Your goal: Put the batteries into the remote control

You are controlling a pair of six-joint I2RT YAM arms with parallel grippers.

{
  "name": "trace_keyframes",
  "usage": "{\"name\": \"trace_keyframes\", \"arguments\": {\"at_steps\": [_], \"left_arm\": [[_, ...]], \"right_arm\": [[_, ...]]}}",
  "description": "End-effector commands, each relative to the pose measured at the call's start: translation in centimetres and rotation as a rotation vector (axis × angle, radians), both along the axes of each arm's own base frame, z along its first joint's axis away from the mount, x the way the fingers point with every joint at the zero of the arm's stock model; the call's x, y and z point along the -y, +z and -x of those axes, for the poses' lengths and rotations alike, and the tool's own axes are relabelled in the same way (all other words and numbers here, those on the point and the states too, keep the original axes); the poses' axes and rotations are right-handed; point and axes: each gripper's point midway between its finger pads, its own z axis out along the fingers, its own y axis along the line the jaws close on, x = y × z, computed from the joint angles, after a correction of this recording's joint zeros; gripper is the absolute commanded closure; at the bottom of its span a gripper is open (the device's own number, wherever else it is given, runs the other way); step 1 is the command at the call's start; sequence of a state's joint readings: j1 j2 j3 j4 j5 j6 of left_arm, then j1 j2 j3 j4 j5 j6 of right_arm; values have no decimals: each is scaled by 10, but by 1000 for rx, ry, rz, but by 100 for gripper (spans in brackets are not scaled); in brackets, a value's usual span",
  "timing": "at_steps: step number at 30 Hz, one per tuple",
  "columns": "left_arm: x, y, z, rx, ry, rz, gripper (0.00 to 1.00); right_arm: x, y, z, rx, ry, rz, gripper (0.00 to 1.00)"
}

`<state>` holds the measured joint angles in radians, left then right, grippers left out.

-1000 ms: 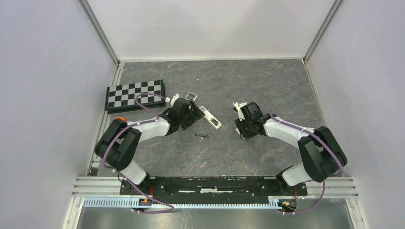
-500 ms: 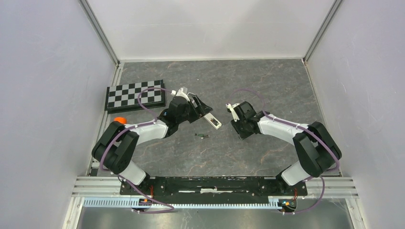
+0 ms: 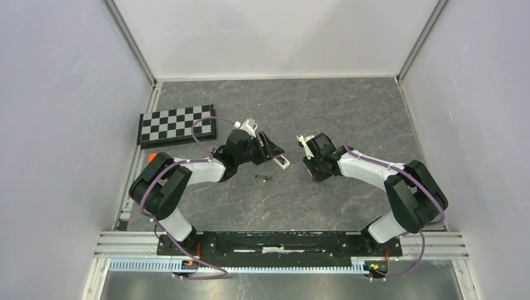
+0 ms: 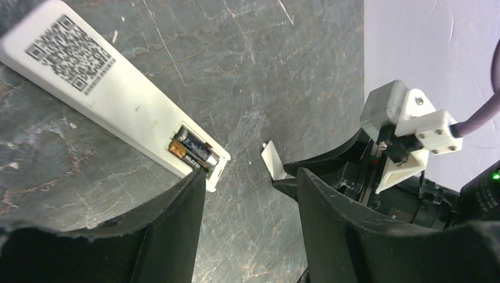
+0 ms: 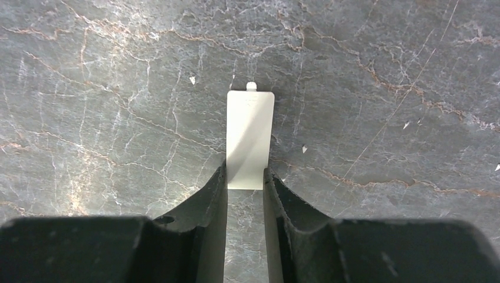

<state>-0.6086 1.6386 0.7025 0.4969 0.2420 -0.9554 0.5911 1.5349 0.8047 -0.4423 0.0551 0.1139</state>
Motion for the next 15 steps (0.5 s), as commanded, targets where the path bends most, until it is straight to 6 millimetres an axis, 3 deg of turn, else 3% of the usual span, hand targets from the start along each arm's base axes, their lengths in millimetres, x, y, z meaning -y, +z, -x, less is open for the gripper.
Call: {"name": "trace_keyframes", "arguments": {"at_steps": [1, 15], "left_arm": [[20, 7, 9, 4, -91, 64, 36], [56, 3, 27, -64, -204, 112, 39]], "right_arm": [[14, -17, 32, -112, -14, 42, 70], [3, 0, 24, -70, -28, -27, 70]]}}
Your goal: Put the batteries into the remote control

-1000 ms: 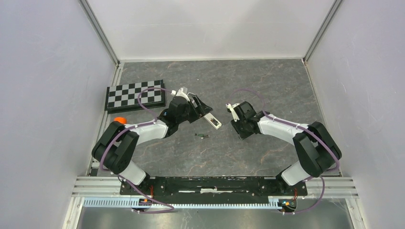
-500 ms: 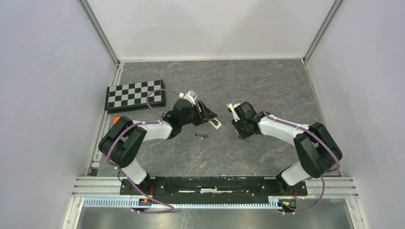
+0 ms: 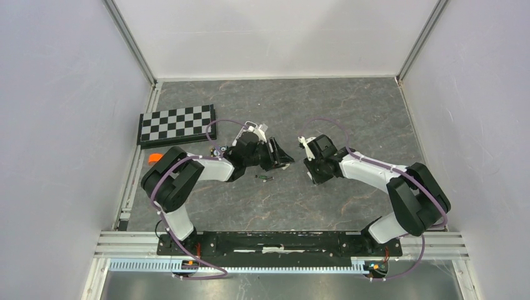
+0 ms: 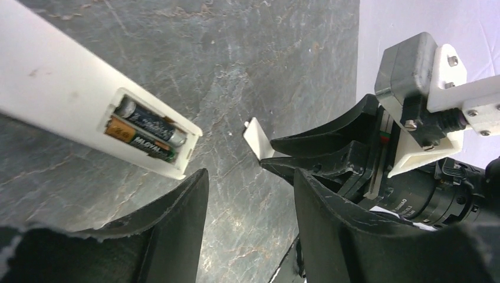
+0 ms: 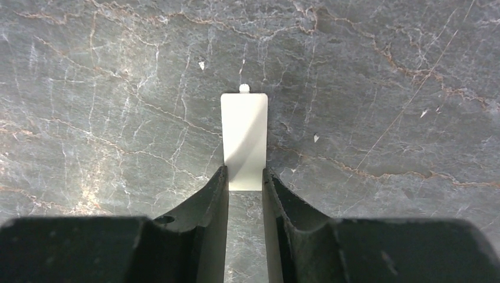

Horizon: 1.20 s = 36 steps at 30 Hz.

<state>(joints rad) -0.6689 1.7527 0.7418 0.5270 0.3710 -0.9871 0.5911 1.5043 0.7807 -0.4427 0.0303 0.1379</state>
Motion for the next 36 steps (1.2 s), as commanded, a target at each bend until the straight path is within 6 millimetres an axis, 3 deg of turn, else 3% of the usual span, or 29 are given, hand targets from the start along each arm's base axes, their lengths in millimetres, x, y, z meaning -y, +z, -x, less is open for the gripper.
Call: {"name": "trace_keyframes", "arguments": {"at_steps": [1, 8, 12, 18, 21, 36], "left_arm": [[22, 23, -3, 19, -43, 83, 39], [38, 12, 6, -54, -81, 96, 39], [39, 11, 5, -52, -81, 93, 39], [41, 13, 3, -40, -80, 94, 39], [42, 12, 3, -44, -81, 92, 39], [46, 12, 3, -42, -94, 96, 40]], "right_arm": [[4, 0, 16, -56, -14, 3, 70], [3, 7, 14, -44, -14, -10, 68], [8, 10, 16, -56, -22, 15, 51], [13, 2, 26, -105, -8, 45, 42], [14, -3, 28, -123, -3, 53, 44], [19, -19, 31, -158, -6, 92, 72]]}}
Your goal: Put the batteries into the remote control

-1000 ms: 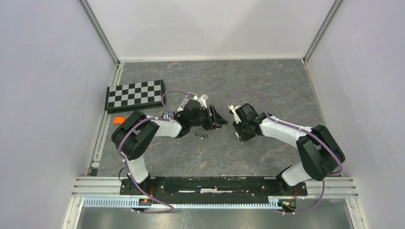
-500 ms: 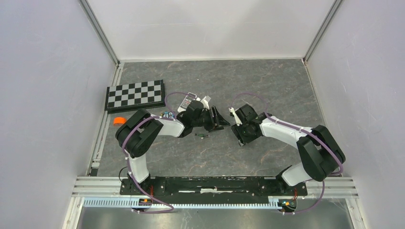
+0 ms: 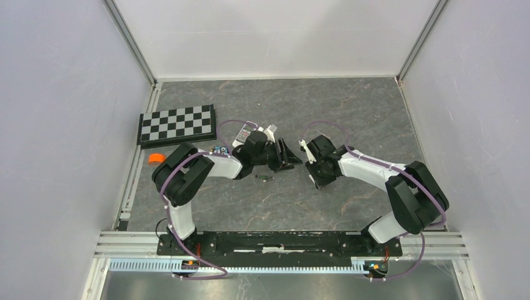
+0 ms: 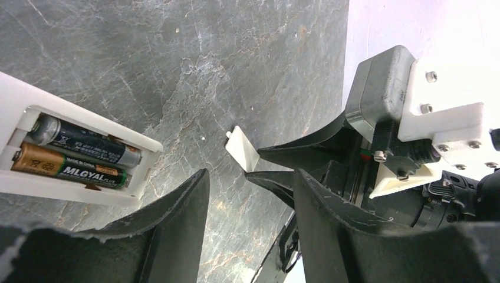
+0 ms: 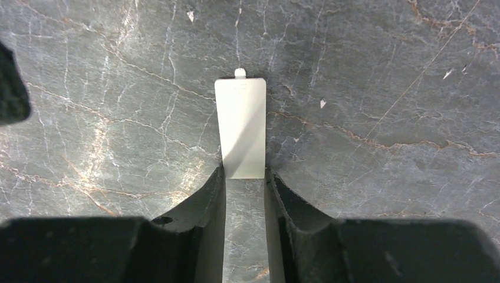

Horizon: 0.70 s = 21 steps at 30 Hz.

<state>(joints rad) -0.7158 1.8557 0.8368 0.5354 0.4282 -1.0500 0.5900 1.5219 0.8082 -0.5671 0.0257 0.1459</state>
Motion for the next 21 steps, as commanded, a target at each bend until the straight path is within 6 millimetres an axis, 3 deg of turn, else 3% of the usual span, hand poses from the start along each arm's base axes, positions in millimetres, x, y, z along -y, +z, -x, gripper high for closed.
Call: {"name": "trace_keyframes", "arguments": {"at_steps": [1, 14, 21], "left_arm": [[13, 15, -5, 25, -23, 55, 40], [21, 20, -1, 34, -62, 69, 40], [24, 16, 2, 17, -74, 63, 40]], "right_arm": [[6, -16, 11, -55, -1, 33, 72], [-6, 27, -19, 85, -37, -31, 75], [-10, 37, -22, 103, -41, -76, 75]]}}
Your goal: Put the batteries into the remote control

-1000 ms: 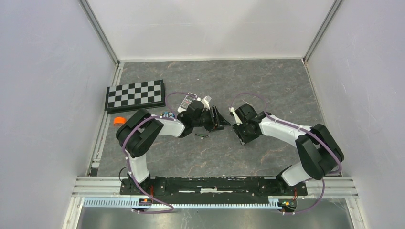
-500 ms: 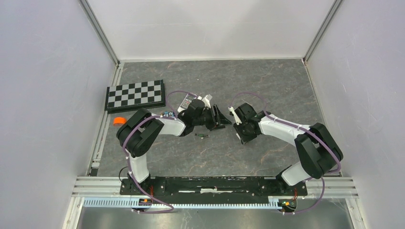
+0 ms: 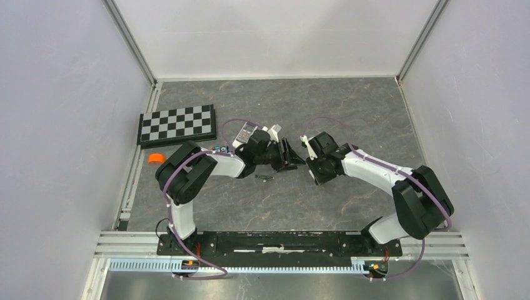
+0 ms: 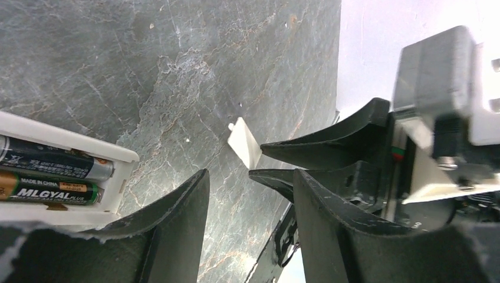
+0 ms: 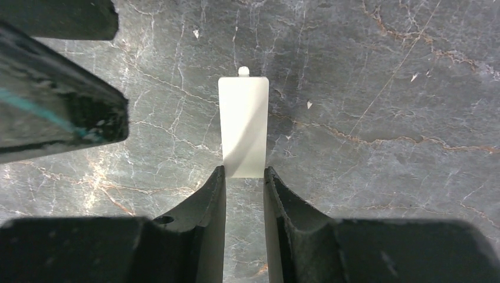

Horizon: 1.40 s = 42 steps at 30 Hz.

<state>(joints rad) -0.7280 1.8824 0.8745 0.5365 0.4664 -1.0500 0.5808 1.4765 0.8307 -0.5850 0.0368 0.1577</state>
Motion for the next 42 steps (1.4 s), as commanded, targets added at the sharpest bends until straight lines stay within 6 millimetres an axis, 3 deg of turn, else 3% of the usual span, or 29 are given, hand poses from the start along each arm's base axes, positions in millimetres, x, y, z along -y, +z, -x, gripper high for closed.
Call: {"name": "trace_keyframes", "arguments": {"at_steps": [1, 16, 21, 31, 33, 36, 38, 42], "left_arm": [[13, 10, -1, 13, -31, 39, 40], [22, 5, 4, -41, -68, 57, 39], [24, 7, 3, -51, -61, 76, 44], [26, 5, 1, -59, -58, 81, 58], [28, 8, 0, -56, -60, 90, 65], [29, 10, -2, -46, -62, 95, 87], [27, 11, -4, -37, -52, 84, 98], [17, 24, -9, -5, -33, 97, 98]], "right_arm": [[-10, 22, -14, 64, -19, -62, 75], [-35, 43, -22, 127, 9, -219, 74], [-42, 49, -23, 135, 22, -255, 74], [-53, 55, -25, 142, 47, -307, 73], [-53, 54, -25, 142, 50, -308, 72], [-53, 54, -26, 146, 54, -312, 70], [-51, 55, -28, 149, 40, -305, 63], [-44, 69, -34, 202, -40, -357, 25]]}}
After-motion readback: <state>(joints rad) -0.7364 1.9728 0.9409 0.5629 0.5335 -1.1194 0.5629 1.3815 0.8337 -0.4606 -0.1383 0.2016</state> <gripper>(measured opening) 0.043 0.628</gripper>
